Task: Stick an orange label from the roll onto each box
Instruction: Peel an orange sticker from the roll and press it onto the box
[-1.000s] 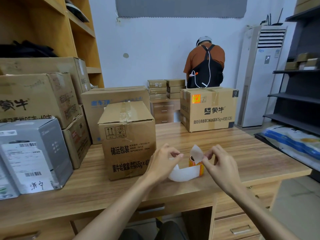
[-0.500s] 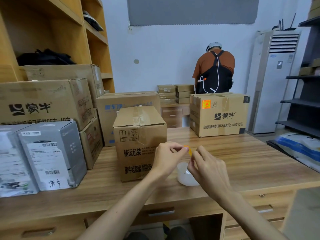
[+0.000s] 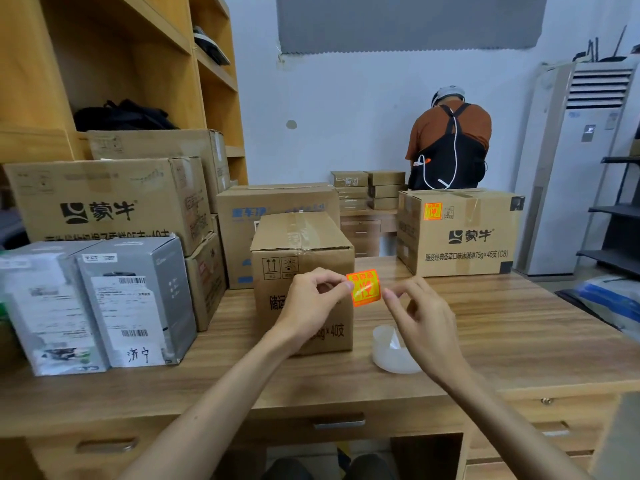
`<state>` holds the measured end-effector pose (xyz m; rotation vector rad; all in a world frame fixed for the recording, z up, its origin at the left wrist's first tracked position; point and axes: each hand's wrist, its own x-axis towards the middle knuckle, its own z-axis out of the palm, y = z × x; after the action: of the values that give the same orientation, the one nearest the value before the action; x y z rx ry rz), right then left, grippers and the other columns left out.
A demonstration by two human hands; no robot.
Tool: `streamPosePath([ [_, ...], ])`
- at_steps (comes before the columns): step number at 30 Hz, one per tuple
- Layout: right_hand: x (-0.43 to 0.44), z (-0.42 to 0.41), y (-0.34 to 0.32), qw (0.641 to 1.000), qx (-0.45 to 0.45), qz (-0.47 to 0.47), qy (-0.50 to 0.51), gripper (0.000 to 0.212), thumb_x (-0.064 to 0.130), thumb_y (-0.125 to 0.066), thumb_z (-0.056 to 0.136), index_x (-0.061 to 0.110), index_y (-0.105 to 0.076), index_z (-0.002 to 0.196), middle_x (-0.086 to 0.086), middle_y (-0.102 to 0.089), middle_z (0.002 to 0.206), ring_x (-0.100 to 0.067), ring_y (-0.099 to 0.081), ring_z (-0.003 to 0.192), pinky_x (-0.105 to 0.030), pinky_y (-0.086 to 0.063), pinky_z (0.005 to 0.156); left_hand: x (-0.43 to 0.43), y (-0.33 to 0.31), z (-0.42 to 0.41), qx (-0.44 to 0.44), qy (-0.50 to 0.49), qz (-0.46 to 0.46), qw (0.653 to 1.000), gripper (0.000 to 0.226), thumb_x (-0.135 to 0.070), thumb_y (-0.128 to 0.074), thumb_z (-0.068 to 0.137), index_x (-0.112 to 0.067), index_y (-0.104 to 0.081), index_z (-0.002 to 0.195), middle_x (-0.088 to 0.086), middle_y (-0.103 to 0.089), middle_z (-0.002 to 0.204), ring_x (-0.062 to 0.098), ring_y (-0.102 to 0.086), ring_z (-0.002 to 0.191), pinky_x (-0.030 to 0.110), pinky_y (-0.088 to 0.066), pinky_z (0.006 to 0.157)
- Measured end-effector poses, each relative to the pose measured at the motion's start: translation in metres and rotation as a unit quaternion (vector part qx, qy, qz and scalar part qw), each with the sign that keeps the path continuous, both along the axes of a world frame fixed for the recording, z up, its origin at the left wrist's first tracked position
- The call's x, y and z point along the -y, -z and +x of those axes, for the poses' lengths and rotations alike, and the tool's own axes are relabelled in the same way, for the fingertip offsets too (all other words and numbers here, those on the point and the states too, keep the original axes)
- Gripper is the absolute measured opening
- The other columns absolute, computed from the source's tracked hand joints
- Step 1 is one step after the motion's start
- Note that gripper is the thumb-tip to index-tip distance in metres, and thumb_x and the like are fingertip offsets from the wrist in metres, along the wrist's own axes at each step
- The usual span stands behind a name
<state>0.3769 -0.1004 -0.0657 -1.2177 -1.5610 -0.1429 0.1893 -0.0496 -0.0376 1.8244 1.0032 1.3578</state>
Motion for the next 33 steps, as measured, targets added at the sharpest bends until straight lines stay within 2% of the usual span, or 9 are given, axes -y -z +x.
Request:
streamPosePath([
  [5, -0.017, -0.021, -0.011, 0.967, -0.190, -0.088, -0.144, 0.007, 0.025, -0.074, 0.088, 0.026, -0.071, 0.082, 0.011, -0.070, 0.079, -0.018, -0.055, 0.063, -0.051, -0.052, 0.067, 0.002, -0.003, -0.030, -0.007, 0.001, 0.027, 1.000, 0.018, -0.013, -0.077, 0.087, -0.029, -0.076, 0.078, -0.011, -0.068, 0.080, 0.002, -0.053, 0.067, 0.017, -0.042, 0.068],
  [10, -0.025, -0.046, -0.014, 0.937, -0.243, -0.126, -0.217, 0.002, 0.015, -0.075, 0.086, 0.015, -0.074, 0.084, -0.007, -0.071, 0.084, -0.014, -0.050, 0.069, -0.038, -0.048, 0.070, 0.009, -0.009, -0.061, -0.017, -0.014, 0.033, 0.999, 0.002, -0.010, -0.076, 0.087, -0.011, -0.077, 0.086, -0.003, -0.067, 0.081, 0.001, -0.050, 0.067, 0.013, -0.040, 0.066],
  [14, -0.029, -0.066, -0.013, 0.936, -0.211, -0.118, -0.256, 0.004, 0.011, -0.075, 0.084, 0.010, -0.073, 0.081, -0.017, -0.068, 0.084, -0.009, -0.049, 0.068, -0.022, -0.040, 0.065, 0.011, -0.010, -0.083, -0.031, -0.044, 0.038, 0.998, 0.007, -0.013, -0.077, 0.087, -0.007, -0.079, 0.090, 0.005, -0.070, 0.087, 0.010, -0.053, 0.074, 0.020, -0.043, 0.069],
  [18, -0.034, -0.080, -0.013, 0.945, -0.172, -0.099, -0.261, 0.011, 0.013, -0.076, 0.084, 0.019, -0.071, 0.076, -0.006, -0.063, 0.094, -0.009, -0.056, 0.081, -0.028, -0.048, 0.075, 0.014, -0.011, -0.103, -0.070, -0.071, 0.063, 0.993, 0.007, -0.022, -0.076, 0.088, -0.016, -0.080, 0.091, 0.002, -0.069, 0.090, 0.021, -0.060, 0.081, 0.033, -0.048, 0.074],
  [20, -0.039, -0.086, -0.014, 0.963, -0.102, -0.073, -0.237, 0.010, 0.021, -0.075, 0.086, 0.024, -0.070, 0.077, 0.007, -0.060, 0.103, -0.009, -0.057, 0.101, -0.034, -0.051, 0.084, 0.015, -0.012, -0.110, -0.083, -0.091, 0.083, 0.989, 0.006, -0.022, -0.077, 0.088, -0.017, -0.080, 0.090, 0.000, -0.069, 0.088, 0.021, -0.060, 0.081, 0.030, -0.048, 0.072],
  [23, -0.045, -0.097, -0.017, 0.986, 0.006, 0.011, -0.166, 0.011, 0.030, -0.071, 0.087, 0.023, -0.067, 0.079, 0.013, -0.060, 0.112, -0.010, -0.052, 0.110, -0.043, -0.049, 0.087, 0.013, -0.012, -0.117, -0.091, -0.131, 0.114, 0.981, 0.004, -0.023, -0.077, 0.087, -0.021, -0.080, 0.086, -0.004, -0.067, 0.087, 0.007, -0.058, 0.076, 0.016, -0.043, 0.067],
  [26, -0.052, -0.108, -0.023, 0.990, 0.035, 0.037, -0.130, 0.010, 0.027, -0.071, 0.086, 0.021, -0.067, 0.079, 0.008, -0.062, 0.126, -0.013, -0.050, 0.122, -0.043, -0.039, 0.102, 0.006, -0.013, -0.121, -0.110, -0.177, 0.141, 0.968, 0.006, -0.025, -0.077, 0.088, -0.021, -0.080, 0.085, -0.011, -0.066, 0.098, 0.000, -0.057, 0.096, 0.005, -0.038, 0.076],
  [29, -0.064, -0.114, -0.025, 0.990, 0.054, 0.039, -0.125, 0.009, 0.022, -0.071, 0.088, 0.020, -0.065, 0.081, 0.005, -0.056, 0.140, -0.009, -0.041, 0.136, -0.036, -0.024, 0.115, -0.003, -0.015, -0.123, -0.130, -0.188, 0.152, 0.962, 0.008, -0.028, -0.074, 0.090, -0.023, -0.080, 0.086, -0.018, -0.065, 0.123, -0.004, -0.051, 0.119, 0.010, -0.034, 0.090],
  [33, -0.081, -0.119, -0.025, 0.989, 0.084, 0.040, -0.112, 0.009, 0.020, -0.068, 0.090, 0.021, -0.063, 0.083, 0.002, -0.053, 0.145, -0.011, -0.037, 0.142, -0.042, -0.017, 0.121, -0.015, -0.018, -0.125, -0.134, -0.182, 0.135, 0.965, 0.010, -0.027, -0.072, 0.091, -0.021, -0.080, 0.091, -0.017, -0.060, 0.138, -0.005, -0.048, 0.128, 0.001, -0.025, 0.094],
])
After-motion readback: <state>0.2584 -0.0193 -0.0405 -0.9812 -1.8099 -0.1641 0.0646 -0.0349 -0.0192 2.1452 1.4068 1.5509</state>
